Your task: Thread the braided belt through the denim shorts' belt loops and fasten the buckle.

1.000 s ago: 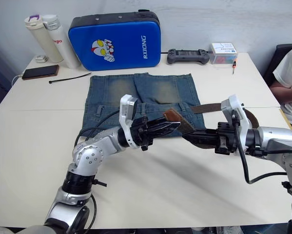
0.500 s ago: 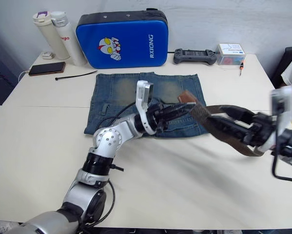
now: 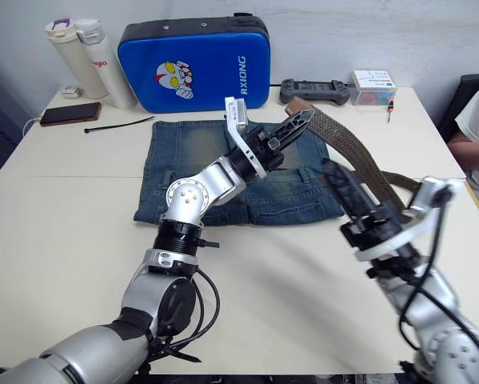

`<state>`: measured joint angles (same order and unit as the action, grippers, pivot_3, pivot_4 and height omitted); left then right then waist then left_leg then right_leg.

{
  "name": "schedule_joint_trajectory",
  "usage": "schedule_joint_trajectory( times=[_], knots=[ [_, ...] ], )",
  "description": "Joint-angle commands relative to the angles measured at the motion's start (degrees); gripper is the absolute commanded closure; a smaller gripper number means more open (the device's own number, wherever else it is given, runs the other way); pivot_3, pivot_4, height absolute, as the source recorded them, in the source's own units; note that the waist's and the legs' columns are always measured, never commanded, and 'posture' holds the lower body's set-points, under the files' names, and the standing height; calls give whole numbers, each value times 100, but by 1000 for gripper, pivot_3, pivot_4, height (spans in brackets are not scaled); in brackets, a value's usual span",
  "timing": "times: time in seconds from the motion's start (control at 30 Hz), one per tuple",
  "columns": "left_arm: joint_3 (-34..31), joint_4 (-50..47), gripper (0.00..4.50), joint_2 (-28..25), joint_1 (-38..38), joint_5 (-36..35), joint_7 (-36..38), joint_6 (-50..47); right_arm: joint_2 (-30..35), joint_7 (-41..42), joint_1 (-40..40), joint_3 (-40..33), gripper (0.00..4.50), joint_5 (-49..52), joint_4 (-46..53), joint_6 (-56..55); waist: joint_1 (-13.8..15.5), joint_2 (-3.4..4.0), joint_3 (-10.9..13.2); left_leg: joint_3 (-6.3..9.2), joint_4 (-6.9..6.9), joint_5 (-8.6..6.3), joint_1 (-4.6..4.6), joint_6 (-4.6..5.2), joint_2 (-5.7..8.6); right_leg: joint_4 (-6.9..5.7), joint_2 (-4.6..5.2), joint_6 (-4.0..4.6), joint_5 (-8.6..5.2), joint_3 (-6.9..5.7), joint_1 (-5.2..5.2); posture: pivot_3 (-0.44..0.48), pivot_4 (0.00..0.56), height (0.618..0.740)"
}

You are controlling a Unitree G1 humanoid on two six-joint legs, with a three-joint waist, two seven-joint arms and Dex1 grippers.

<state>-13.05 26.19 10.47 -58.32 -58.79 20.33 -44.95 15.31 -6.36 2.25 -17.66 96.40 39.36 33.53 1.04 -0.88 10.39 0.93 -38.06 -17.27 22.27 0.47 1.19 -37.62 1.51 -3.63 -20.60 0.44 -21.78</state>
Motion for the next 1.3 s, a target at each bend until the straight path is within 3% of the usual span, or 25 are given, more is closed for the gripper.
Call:
schedule_joint_trajectory(
  times=[0.03, 0.27, 1.0, 1.1, 1.3],
  knots=[
    [16, -539, 4500, 556, -64, -452, -83, -324, -351, -75, 280, 447, 47, -436, -34, -398, -3, 0, 0, -1, 0, 1, 5, -1, 0, -1, 0, 0, 0, 1, -7, 0, 150, 740],
    [121, -732, 4500, 432, 249, -318, -529, -386, -1262, -73, 910, 375, 47, -435, -425, -1377, -1, 1, -1, -1, -1, 3, 7, -5, 1, -2, 0, 1, 0, 3, -15, 0, 150, 740],
    [268, -818, 4500, 431, 503, -230, -999, -230, -1670, 404, 1170, 478, 47, -1095, -1021, -1924, -95, 2, -1, -6, 3, 4, 19, -5, 0, -15, 0, 2, 0, 7, -36, 0, 150, 740],
    [268, -786, 4500, 432, 528, -242, -1043, -260, -1681, 454, 1209, 508, 815, -1126, -1071, -1913, -112, 2, -1, -7, 3, 4, 20, -5, 0, -17, 0, 2, 0, 7, -37, 0, 150, 740],
    [246, -781, 4500, 431, 556, -278, -986, -224, -1607, 527, 1254, 399, 3861, -1329, -1117, -1999, -109, 3, -2, -10, 3, 5, 30, -7, 1, -21, 1, 2, 0, 9, -51, 0, 150, 740]
  ],
)
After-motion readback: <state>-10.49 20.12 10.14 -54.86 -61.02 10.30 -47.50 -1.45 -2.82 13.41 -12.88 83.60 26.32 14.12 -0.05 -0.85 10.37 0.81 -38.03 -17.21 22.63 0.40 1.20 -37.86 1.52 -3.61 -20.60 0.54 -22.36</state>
